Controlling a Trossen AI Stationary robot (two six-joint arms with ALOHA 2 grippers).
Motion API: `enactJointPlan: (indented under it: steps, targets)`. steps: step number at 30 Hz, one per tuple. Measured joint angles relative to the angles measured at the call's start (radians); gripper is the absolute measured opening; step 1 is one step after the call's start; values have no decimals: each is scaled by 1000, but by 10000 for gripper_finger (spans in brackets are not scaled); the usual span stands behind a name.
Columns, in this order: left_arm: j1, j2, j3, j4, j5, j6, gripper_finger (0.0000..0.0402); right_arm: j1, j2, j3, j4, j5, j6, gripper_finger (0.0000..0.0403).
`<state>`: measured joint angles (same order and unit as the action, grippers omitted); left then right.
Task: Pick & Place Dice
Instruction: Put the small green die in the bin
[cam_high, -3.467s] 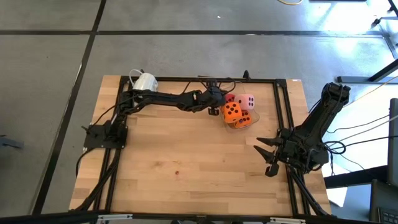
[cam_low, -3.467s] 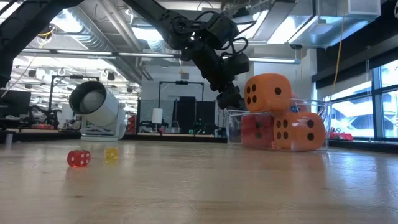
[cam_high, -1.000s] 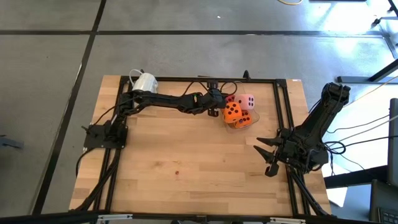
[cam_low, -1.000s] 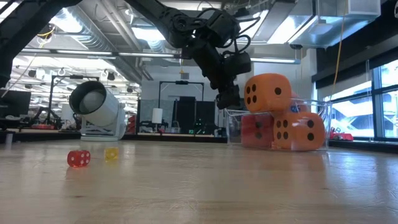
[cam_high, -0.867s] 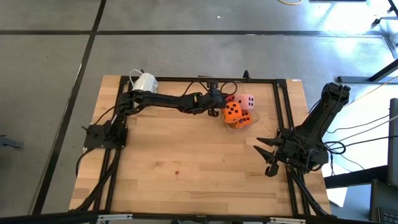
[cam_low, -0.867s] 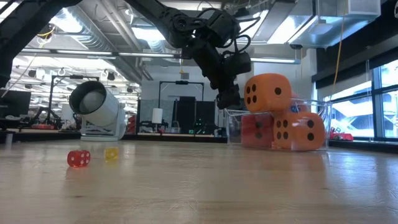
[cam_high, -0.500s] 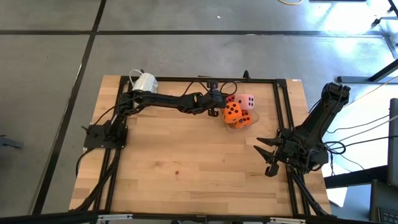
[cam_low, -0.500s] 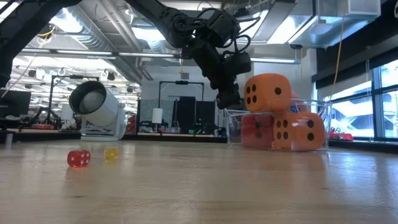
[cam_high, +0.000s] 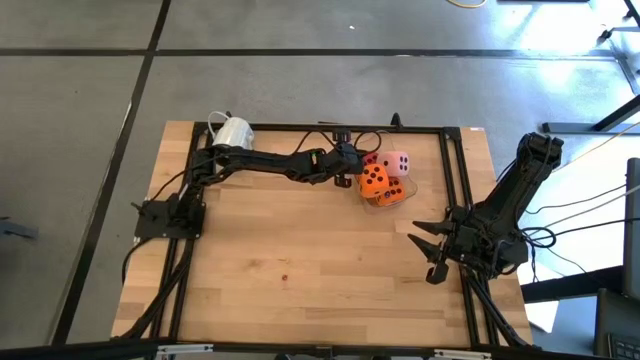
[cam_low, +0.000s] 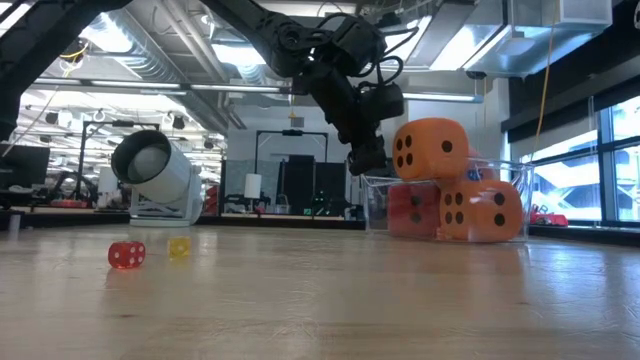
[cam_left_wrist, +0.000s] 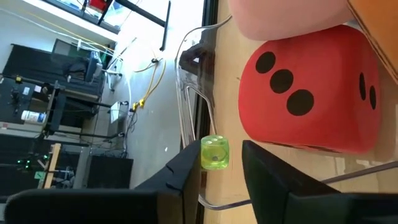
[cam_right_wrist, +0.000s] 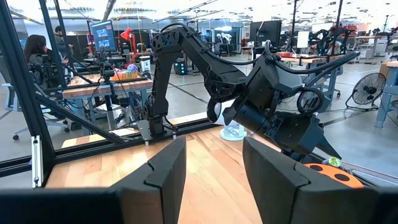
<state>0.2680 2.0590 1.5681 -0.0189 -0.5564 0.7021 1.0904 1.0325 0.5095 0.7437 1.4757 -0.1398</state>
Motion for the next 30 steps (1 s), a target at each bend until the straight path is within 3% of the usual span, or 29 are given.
enactJointPlan:
  steps: [13, 30]
  targets:
    - [0, 0, 0, 0, 38, -18, 122, -31, 0, 0, 0, -55, 1, 160]
    - [20, 0, 0, -8, 53, -10, 171, -45, 0, 0, 0, -54, 0, 160]
